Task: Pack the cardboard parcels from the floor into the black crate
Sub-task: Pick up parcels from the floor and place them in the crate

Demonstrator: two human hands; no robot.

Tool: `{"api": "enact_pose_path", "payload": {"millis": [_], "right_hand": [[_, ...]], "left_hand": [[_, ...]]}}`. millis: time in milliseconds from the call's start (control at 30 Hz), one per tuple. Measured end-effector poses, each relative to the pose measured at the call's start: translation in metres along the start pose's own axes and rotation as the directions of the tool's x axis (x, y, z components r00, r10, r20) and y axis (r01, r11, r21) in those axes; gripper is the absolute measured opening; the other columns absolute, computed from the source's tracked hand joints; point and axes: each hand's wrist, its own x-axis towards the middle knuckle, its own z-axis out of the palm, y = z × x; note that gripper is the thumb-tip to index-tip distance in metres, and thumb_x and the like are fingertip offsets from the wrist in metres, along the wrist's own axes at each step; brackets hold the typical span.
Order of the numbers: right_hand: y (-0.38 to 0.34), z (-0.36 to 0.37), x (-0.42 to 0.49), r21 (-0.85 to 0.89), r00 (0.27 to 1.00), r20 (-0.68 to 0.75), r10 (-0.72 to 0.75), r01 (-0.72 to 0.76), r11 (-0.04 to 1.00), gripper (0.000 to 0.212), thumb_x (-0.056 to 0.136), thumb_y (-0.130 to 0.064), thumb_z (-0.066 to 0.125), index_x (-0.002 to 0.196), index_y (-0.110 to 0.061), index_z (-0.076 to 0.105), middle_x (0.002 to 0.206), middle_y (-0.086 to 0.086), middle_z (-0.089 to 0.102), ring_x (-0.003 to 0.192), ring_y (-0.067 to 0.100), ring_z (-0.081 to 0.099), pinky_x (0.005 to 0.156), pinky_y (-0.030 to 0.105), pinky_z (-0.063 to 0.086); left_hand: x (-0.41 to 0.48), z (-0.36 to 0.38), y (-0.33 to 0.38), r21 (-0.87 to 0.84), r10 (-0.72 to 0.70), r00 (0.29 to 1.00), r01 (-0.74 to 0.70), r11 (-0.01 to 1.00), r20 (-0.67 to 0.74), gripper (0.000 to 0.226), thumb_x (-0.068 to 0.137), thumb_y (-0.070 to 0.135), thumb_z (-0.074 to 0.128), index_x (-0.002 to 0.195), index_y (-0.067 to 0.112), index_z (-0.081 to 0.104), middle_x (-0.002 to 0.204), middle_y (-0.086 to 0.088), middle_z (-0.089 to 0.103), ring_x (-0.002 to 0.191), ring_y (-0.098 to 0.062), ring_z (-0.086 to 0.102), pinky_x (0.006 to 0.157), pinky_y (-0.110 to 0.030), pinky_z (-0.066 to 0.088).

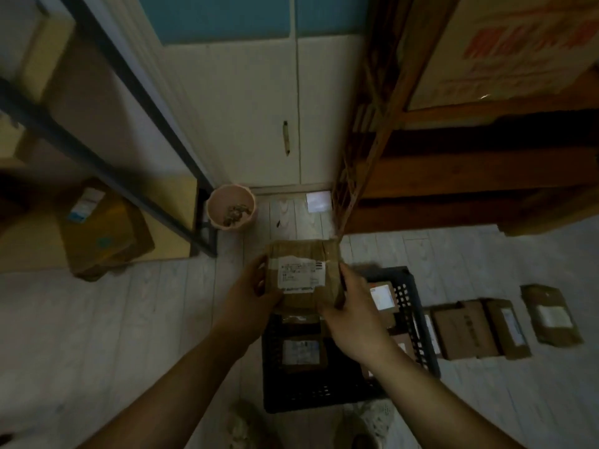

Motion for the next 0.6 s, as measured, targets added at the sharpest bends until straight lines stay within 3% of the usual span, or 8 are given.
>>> {"api": "enact_pose_path", "payload": {"millis": [100, 167, 267, 333, 400, 500, 600], "right_hand": [[0.062, 0.024, 0.044, -0.031, 0.997, 0.079, 0.027, -0.024, 0.999, 0.045, 0.087, -0.039, 0.065, 0.127, -0.047, 0.046, 0.128, -0.017, 0.052, 0.119, -0.002, 0.048, 0.103, 0.031, 0.044], [0.107, 0.041, 0.072, -0.027, 0.994, 0.101, 0.036, -0.033, 0.999, 0.051, 0.088, -0.033, 0.066, 0.134, -0.041, 0.043, 0.13, -0.017, 0.05, 0.119, -0.001, 0.047, 0.103, 0.027, 0.042], [0.182, 0.071, 0.115, -0.064, 0.984, 0.163, 0.078, -0.069, 0.996, 0.059, 0.088, -0.027, 0.067, 0.139, -0.036, 0.039, 0.131, -0.011, 0.048, 0.121, 0.009, 0.048, 0.1, 0.024, 0.043], [0.218, 0.082, 0.135, -0.035, 0.968, 0.221, 0.121, -0.116, 0.993, 0.055, 0.088, -0.024, 0.066, 0.135, -0.037, 0.04, 0.125, -0.015, 0.05, 0.12, 0.009, 0.05, 0.097, 0.019, 0.044], [0.265, 0.1, 0.152, -0.08, 0.962, 0.243, 0.126, -0.11, 0.991, 0.05, 0.089, -0.033, 0.063, 0.134, -0.035, 0.04, 0.132, -0.01, 0.05, 0.122, 0.012, 0.05, 0.102, 0.031, 0.045], [0.327, 0.122, 0.168, -0.219, 0.941, 0.273, 0.199, -0.141, 0.965, 0.073, 0.082, -0.058, 0.054, 0.145, -0.032, 0.027, 0.145, -0.001, 0.041, 0.128, 0.019, 0.046, 0.106, 0.046, 0.041], [0.353, 0.136, 0.171, -0.269, 0.945, 0.259, 0.2, -0.128, 0.955, 0.082, 0.089, -0.041, 0.058, 0.153, -0.025, 0.009, 0.152, 0.005, 0.032, 0.136, 0.023, 0.037, 0.112, 0.045, 0.034]], "left_hand": [[0.049, 0.009, -0.06, 0.057, -0.01, 0.998, 0.014, 0.998, -0.062, 0.053, 0.09, -0.001, 0.053, 0.123, 0.038, 0.041, 0.101, 0.025, 0.056, 0.093, 0.004, 0.06, 0.067, -0.016, 0.055], [0.083, 0.015, -0.108, 0.137, 0.004, 0.993, 0.012, 0.99, -0.118, 0.057, 0.086, -0.007, 0.055, 0.119, 0.038, 0.041, 0.102, 0.023, 0.052, 0.091, 0.002, 0.06, 0.07, -0.022, 0.058], [0.132, 0.023, -0.192, 0.285, -0.053, 0.99, 0.09, 0.954, -0.133, 0.059, 0.082, 0.0, 0.06, 0.127, 0.034, 0.04, 0.124, 0.002, 0.043, 0.113, -0.018, 0.054, 0.081, -0.039, 0.058], [0.155, 0.024, -0.228, 0.37, -0.135, 0.983, 0.172, 0.913, -0.125, 0.057, 0.084, 0.005, 0.06, 0.133, 0.027, 0.039, 0.13, -0.002, 0.034, 0.119, -0.024, 0.048, 0.091, -0.041, 0.054], [0.183, 0.026, -0.267, 0.443, -0.17, 0.979, 0.204, 0.873, -0.115, 0.051, 0.084, 0.008, 0.06, 0.129, 0.025, 0.044, 0.131, -0.005, 0.039, 0.115, -0.022, 0.051, 0.093, -0.041, 0.053], [0.214, 0.03, -0.319, 0.521, -0.177, 0.979, 0.201, 0.83, -0.096, 0.046, 0.079, 0.012, 0.06, 0.119, 0.029, 0.049, 0.121, -0.004, 0.052, 0.103, -0.02, 0.058, 0.089, -0.043, 0.054], [0.224, 0.037, -0.355, 0.513, -0.226, 0.972, 0.23, 0.827, -0.071, 0.049, 0.076, 0.015, 0.063, 0.12, 0.029, 0.048, 0.122, -0.002, 0.052, 0.103, -0.021, 0.059, 0.086, -0.045, 0.055]]}}
